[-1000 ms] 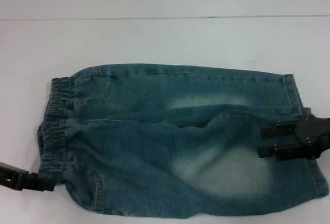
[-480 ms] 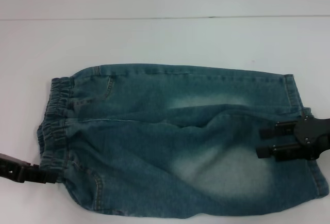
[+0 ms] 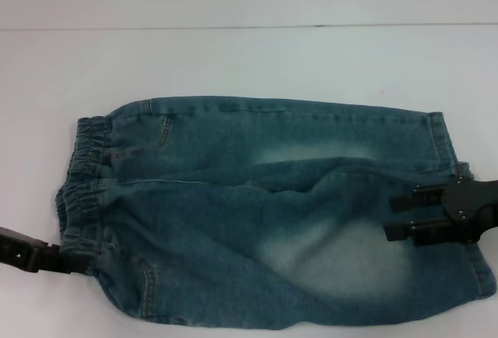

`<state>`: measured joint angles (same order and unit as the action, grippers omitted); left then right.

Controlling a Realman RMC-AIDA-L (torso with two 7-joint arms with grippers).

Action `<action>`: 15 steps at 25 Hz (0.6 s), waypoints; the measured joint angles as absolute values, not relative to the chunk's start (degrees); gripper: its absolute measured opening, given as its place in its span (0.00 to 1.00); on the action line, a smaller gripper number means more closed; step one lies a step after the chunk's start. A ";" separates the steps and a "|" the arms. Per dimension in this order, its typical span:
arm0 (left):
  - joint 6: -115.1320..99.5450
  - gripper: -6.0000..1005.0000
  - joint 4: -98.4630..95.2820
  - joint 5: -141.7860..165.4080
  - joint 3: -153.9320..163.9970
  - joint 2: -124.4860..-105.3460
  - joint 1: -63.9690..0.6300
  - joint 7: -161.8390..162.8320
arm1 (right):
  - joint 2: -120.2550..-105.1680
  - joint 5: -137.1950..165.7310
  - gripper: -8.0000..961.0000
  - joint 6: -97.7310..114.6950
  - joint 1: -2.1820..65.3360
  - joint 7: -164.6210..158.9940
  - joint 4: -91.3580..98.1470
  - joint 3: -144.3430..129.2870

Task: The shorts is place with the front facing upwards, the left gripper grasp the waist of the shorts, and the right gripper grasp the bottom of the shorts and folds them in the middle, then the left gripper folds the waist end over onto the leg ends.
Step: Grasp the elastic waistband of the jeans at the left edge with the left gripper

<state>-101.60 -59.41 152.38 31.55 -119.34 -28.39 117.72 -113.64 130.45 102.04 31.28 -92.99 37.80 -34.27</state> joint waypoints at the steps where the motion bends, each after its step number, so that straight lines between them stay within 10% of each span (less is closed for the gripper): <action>1: -101.70 0.52 -59.37 152.36 31.55 -119.34 -28.39 117.69 | -113.64 130.48 0.75 102.02 31.28 -92.98 37.79 -34.22; 15: -101.28 0.51 -58.03 150.80 31.55 -120.16 -29.26 116.53 | -113.64 130.45 0.75 101.59 31.49 -92.93 37.79 -34.19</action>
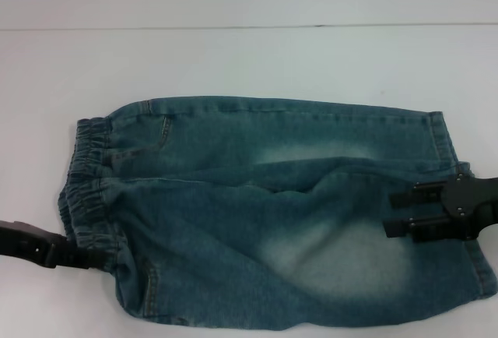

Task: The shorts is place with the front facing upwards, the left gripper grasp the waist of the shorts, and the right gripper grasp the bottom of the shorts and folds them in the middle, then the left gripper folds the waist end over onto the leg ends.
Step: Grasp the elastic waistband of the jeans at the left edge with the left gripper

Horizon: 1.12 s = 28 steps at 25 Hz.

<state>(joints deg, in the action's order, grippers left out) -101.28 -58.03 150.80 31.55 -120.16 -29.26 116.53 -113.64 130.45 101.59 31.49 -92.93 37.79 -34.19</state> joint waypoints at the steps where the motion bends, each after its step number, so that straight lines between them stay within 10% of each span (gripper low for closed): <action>1: -101.15 0.51 -57.89 150.80 31.55 -120.16 -29.33 116.45 | -113.64 130.45 0.75 101.38 31.46 -92.92 37.79 -34.19; 9: -98.48 0.51 -57.21 150.81 31.55 -120.78 -29.38 115.89 | -113.64 130.48 0.75 100.46 31.43 -92.84 37.27 -34.24; 20: -98.97 0.10 -56.71 150.80 30.83 -120.79 -29.47 115.24 | -113.63 130.43 0.75 100.35 31.52 -92.98 37.17 -34.11; 28: -99.94 0.08 -56.77 150.36 30.82 -120.39 -30.04 116.73 | -111.55 130.16 0.75 104.09 32.91 -96.25 37.88 -33.99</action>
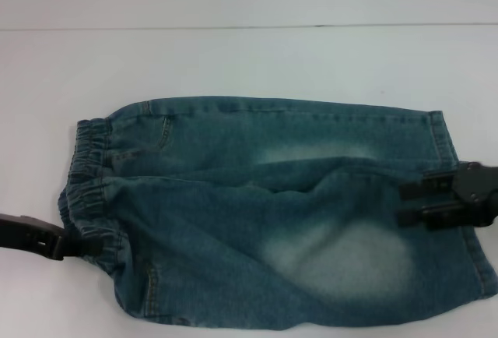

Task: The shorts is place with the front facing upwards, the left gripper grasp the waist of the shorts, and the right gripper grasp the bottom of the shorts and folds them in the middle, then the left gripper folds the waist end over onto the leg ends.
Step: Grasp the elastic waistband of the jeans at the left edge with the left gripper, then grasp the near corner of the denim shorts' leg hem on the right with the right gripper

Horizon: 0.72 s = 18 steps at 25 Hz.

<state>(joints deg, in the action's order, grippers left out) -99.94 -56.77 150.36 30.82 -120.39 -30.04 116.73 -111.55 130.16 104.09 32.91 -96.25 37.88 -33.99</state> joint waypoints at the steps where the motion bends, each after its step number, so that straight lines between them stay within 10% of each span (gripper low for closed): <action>1: -99.99 0.08 -56.78 150.34 30.81 -120.36 -30.11 116.80 | -110.87 130.18 0.75 104.97 33.32 -97.09 38.09 -34.10; 18: -99.23 0.08 -56.25 150.59 31.09 -120.20 -31.56 117.42 | -109.46 147.30 0.74 113.65 34.59 -110.15 55.20 -40.77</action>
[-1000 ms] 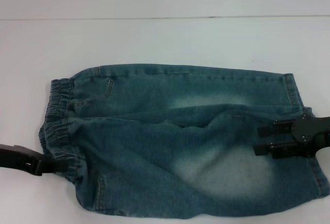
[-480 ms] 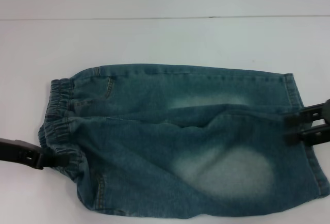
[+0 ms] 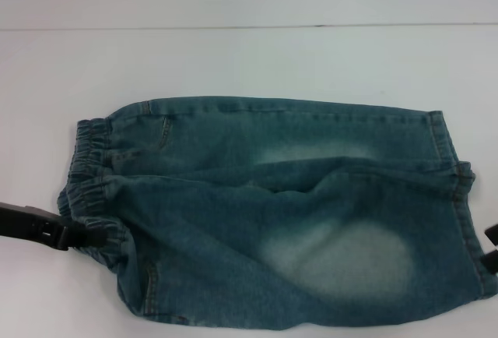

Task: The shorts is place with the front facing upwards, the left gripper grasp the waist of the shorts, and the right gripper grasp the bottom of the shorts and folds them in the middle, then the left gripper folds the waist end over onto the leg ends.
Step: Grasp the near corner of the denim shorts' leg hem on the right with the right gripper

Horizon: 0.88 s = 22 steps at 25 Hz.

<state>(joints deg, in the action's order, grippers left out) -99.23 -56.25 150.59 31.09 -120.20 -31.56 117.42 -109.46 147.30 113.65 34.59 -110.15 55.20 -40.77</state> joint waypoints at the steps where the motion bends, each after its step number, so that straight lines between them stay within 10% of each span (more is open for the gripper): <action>1: -99.16 0.08 -56.20 150.66 31.09 -120.18 -31.55 117.42 | -109.49 148.00 0.74 113.65 34.62 -110.15 55.20 -41.02; 22: -97.69 0.07 -53.08 150.91 31.11 -119.11 -32.41 117.69 | -110.44 160.11 0.69 112.35 36.87 -110.93 51.09 -43.51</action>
